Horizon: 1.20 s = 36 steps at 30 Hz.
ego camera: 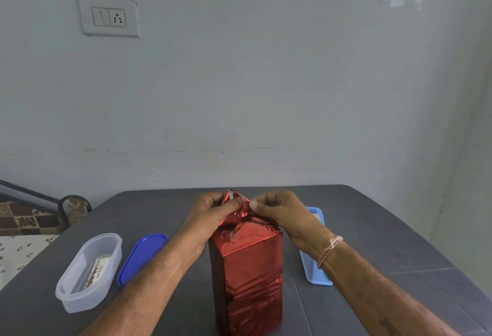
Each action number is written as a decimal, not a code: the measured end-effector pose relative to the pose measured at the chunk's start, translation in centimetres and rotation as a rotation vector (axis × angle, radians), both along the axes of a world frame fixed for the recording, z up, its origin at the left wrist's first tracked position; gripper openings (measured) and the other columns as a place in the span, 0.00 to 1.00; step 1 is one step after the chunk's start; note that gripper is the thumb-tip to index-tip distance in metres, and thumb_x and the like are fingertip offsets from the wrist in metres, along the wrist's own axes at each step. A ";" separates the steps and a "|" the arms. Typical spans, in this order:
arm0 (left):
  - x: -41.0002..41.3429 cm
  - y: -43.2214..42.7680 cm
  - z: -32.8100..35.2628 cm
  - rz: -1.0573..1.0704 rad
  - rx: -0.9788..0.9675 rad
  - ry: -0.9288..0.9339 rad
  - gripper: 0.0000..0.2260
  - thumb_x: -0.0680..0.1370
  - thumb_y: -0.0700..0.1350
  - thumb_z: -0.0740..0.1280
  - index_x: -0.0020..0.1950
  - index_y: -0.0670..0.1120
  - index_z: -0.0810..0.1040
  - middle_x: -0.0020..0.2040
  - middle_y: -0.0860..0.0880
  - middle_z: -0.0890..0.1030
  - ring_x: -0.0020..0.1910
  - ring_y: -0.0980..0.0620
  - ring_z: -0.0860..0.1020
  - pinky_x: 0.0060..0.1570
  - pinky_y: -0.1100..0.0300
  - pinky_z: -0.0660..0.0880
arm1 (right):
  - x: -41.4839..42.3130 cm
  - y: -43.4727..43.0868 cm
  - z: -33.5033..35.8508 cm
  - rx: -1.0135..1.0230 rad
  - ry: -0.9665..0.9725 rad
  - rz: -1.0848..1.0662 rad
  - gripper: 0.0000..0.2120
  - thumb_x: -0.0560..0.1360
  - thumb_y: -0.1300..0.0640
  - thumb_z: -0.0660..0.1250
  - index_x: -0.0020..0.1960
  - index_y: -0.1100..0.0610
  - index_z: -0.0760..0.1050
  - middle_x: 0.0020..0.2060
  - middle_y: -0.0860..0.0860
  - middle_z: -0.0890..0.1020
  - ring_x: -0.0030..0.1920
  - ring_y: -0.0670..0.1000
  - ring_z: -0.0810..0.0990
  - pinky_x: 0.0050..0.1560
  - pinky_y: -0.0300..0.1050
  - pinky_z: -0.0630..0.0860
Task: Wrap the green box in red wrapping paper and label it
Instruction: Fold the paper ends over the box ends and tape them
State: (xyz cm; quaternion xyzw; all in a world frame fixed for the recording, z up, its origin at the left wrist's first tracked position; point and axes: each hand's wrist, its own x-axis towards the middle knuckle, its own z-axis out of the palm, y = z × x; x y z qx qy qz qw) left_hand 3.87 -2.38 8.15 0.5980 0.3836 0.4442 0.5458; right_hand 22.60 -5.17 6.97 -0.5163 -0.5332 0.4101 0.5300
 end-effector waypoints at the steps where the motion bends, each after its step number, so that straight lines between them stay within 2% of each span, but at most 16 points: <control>1: 0.0 0.0 0.0 0.002 0.000 0.003 0.06 0.77 0.45 0.75 0.49 0.44 0.87 0.43 0.44 0.88 0.42 0.50 0.86 0.42 0.60 0.80 | -0.1 0.0 0.1 0.001 -0.007 0.000 0.08 0.76 0.60 0.75 0.51 0.65 0.85 0.47 0.61 0.87 0.44 0.51 0.85 0.47 0.40 0.81; 5: -0.2 -0.1 0.1 0.004 -0.009 -0.001 0.08 0.77 0.48 0.74 0.49 0.44 0.87 0.41 0.46 0.88 0.39 0.53 0.85 0.37 0.65 0.78 | -0.3 -0.1 0.4 -0.005 -0.008 -0.012 0.06 0.75 0.62 0.76 0.50 0.64 0.85 0.43 0.57 0.88 0.41 0.48 0.85 0.44 0.37 0.80; 7: -0.5 -0.3 0.4 -0.014 -0.010 -0.015 0.12 0.78 0.53 0.72 0.47 0.45 0.87 0.42 0.44 0.87 0.41 0.51 0.86 0.40 0.63 0.79 | -0.3 -0.1 0.4 -0.006 -0.016 -0.021 0.06 0.75 0.62 0.76 0.50 0.64 0.85 0.42 0.57 0.87 0.41 0.48 0.85 0.43 0.36 0.80; 10: -0.8 -0.5 0.6 -0.049 0.015 0.015 0.20 0.79 0.60 0.67 0.33 0.49 0.84 0.38 0.45 0.86 0.38 0.50 0.84 0.45 0.58 0.79 | -0.3 -0.2 0.4 -0.013 -0.026 -0.035 0.07 0.74 0.61 0.77 0.49 0.64 0.85 0.42 0.57 0.87 0.40 0.48 0.85 0.42 0.37 0.80; 11: -1.0 -0.5 0.6 -0.049 0.016 0.032 0.23 0.79 0.62 0.66 0.33 0.49 0.83 0.38 0.43 0.86 0.39 0.48 0.84 0.49 0.56 0.80 | -0.3 -0.2 0.4 -0.015 -0.029 -0.040 0.06 0.74 0.61 0.77 0.49 0.64 0.85 0.41 0.57 0.87 0.39 0.48 0.85 0.41 0.37 0.80; 14: -1.7 -0.5 0.1 -0.108 -0.023 0.033 0.30 0.77 0.68 0.63 0.48 0.40 0.84 0.47 0.39 0.86 0.47 0.44 0.85 0.57 0.50 0.79 | -0.4 -0.5 0.6 -0.015 -0.034 -0.047 0.05 0.74 0.62 0.77 0.48 0.64 0.85 0.39 0.56 0.87 0.37 0.46 0.84 0.39 0.36 0.80; 15: -2.1 -0.6 -0.1 -0.144 -0.032 0.032 0.30 0.78 0.67 0.64 0.51 0.40 0.84 0.49 0.40 0.87 0.48 0.45 0.85 0.58 0.50 0.79 | -0.4 -0.6 0.6 -0.015 -0.034 -0.049 0.05 0.74 0.62 0.77 0.48 0.64 0.85 0.39 0.55 0.87 0.36 0.46 0.84 0.39 0.36 0.80; 18: -3.3 -1.2 -1.0 -0.176 -0.060 0.072 0.17 0.75 0.56 0.74 0.56 0.45 0.86 0.52 0.45 0.87 0.52 0.47 0.85 0.57 0.53 0.78 | -0.3 -0.8 0.7 -0.023 -0.039 -0.051 0.06 0.74 0.61 0.77 0.49 0.64 0.85 0.40 0.55 0.87 0.37 0.46 0.84 0.40 0.36 0.79; 21: -4.0 -1.2 -1.9 -0.086 -0.078 0.073 0.09 0.76 0.43 0.75 0.55 0.45 0.86 0.51 0.45 0.88 0.51 0.48 0.85 0.50 0.59 0.78 | -0.4 -0.8 0.7 -0.021 -0.048 -0.056 0.06 0.74 0.61 0.77 0.48 0.63 0.85 0.40 0.55 0.87 0.38 0.46 0.85 0.40 0.35 0.79; 25: -3.6 -1.3 -1.4 0.007 -0.077 0.050 0.06 0.76 0.39 0.74 0.52 0.42 0.86 0.46 0.43 0.88 0.40 0.53 0.84 0.41 0.63 0.79 | -0.4 -1.2 0.8 -0.020 -0.047 -0.067 0.02 0.74 0.61 0.77 0.45 0.60 0.84 0.38 0.52 0.86 0.37 0.45 0.83 0.38 0.36 0.78; 29: -3.2 -0.6 -1.2 0.071 -0.062 0.071 0.05 0.74 0.40 0.76 0.49 0.45 0.88 0.44 0.44 0.88 0.42 0.50 0.81 0.49 0.53 0.73 | -0.1 -1.8 0.7 -0.028 -0.069 -0.088 0.03 0.73 0.59 0.78 0.43 0.57 0.85 0.42 0.55 0.87 0.43 0.49 0.83 0.48 0.47 0.79; 30: -3.0 -0.7 -1.1 0.083 -0.054 0.066 0.04 0.74 0.40 0.76 0.48 0.45 0.88 0.42 0.45 0.88 0.41 0.51 0.80 0.48 0.54 0.71 | 0.0 -1.9 0.7 -0.020 -0.074 -0.095 0.03 0.73 0.59 0.78 0.43 0.57 0.85 0.41 0.56 0.87 0.42 0.48 0.82 0.46 0.44 0.78; 33: -2.5 -1.0 -1.0 0.101 -0.009 0.051 0.03 0.74 0.37 0.76 0.46 0.43 0.87 0.37 0.48 0.86 0.33 0.59 0.80 0.36 0.65 0.71 | 0.2 -2.2 0.8 0.028 -0.082 -0.122 0.04 0.74 0.65 0.76 0.42 0.60 0.83 0.35 0.52 0.84 0.32 0.39 0.80 0.33 0.28 0.71; 34: -2.4 -1.3 -0.8 0.105 0.007 0.037 0.03 0.74 0.35 0.75 0.46 0.41 0.86 0.37 0.47 0.86 0.32 0.59 0.81 0.33 0.68 0.73 | 0.3 -2.3 0.8 0.042 -0.082 -0.129 0.04 0.73 0.66 0.76 0.42 0.61 0.83 0.35 0.51 0.84 0.31 0.38 0.79 0.32 0.27 0.71; 36: -2.3 -1.5 -0.8 0.106 0.040 0.021 0.03 0.74 0.33 0.75 0.46 0.39 0.86 0.39 0.44 0.86 0.34 0.57 0.83 0.33 0.71 0.75 | 0.5 -2.4 1.0 0.060 -0.097 -0.132 0.04 0.73 0.66 0.77 0.42 0.61 0.84 0.36 0.51 0.84 0.31 0.38 0.79 0.32 0.27 0.71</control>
